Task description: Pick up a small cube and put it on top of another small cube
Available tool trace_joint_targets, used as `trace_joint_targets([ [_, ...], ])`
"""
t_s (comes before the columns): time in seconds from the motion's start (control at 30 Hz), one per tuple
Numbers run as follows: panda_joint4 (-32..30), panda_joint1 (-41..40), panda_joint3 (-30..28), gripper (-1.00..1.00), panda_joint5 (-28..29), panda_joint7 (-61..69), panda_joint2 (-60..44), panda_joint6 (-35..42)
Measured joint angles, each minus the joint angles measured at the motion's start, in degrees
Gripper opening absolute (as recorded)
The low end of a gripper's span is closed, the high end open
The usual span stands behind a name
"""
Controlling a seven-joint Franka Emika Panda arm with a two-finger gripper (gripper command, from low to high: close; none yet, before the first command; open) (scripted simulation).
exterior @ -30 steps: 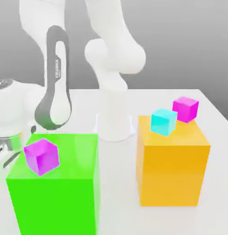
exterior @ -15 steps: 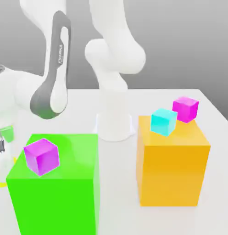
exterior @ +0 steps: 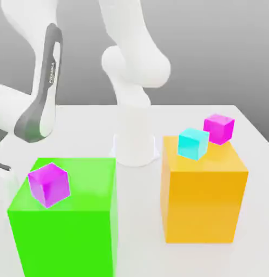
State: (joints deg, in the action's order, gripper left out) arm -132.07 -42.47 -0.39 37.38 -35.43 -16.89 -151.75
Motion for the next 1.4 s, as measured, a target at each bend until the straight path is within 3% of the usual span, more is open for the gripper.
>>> trace_joint_targets([
  [0.27,16.2,14.8,6.6,-1.0,17.3,15.2,2.6,17.6],
  [0.33,17.6,17.3,8.1,-1.0,17.8,14.8,4.2,21.1],
  [0.87,5.8,28.9,15.2,-1.0,-6.7,-28.2,24.1,35.2],
  [1.4,-9.5,34.9,21.2,-1.0,-38.4,-71.1,46.0,39.6],
])
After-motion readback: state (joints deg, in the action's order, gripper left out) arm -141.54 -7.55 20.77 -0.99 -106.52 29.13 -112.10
